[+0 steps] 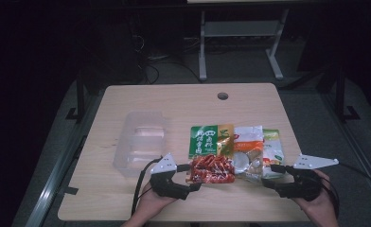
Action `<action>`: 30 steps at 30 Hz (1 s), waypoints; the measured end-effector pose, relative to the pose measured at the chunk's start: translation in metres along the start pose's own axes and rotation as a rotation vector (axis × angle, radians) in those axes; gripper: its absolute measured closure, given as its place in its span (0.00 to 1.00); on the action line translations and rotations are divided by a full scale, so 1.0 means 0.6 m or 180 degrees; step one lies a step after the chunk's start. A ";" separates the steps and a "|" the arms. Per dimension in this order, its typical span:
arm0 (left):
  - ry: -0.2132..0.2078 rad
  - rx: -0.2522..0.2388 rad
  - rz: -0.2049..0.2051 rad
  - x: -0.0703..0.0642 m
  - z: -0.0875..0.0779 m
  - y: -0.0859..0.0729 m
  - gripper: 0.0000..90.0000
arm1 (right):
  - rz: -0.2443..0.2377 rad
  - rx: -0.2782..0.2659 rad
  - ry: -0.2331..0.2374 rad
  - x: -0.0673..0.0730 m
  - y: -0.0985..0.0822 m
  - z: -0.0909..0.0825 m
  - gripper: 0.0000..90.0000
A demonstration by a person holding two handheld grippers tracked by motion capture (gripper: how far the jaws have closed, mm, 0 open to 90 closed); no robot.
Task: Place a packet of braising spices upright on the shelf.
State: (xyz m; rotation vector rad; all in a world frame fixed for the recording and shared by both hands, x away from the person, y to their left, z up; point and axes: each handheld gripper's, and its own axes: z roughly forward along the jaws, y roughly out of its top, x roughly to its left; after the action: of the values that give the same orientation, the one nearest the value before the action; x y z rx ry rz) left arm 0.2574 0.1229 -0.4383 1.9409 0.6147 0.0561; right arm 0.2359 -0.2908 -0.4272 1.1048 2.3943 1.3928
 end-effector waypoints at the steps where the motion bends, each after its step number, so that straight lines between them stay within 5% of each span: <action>1: 0.0000 0.0000 0.0000 0.000 0.000 0.000 0.23 | 0.0000 0.0000 0.0000 0.000 0.000 0.000 0.32; 17: 0.0059 0.0034 0.0061 -0.004 0.007 -0.002 0.22 | -0.0070 -0.0050 -0.0002 0.014 0.019 0.001 0.32; 25: 0.0103 0.0039 0.0083 -0.004 0.015 0.003 0.24 | -0.0083 0.0005 0.0064 0.012 0.079 0.020 0.35; 30: 0.0188 0.0064 0.0135 -0.004 0.023 0.011 0.28 | 0.0026 0.0259 0.0158 0.002 0.130 0.059 0.36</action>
State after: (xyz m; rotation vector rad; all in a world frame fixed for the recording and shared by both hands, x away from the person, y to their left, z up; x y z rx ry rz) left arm 0.2623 0.1084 -0.4384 1.9777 0.6152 0.1345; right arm 0.2922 -0.2429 -0.3837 1.1128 2.5047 1.3518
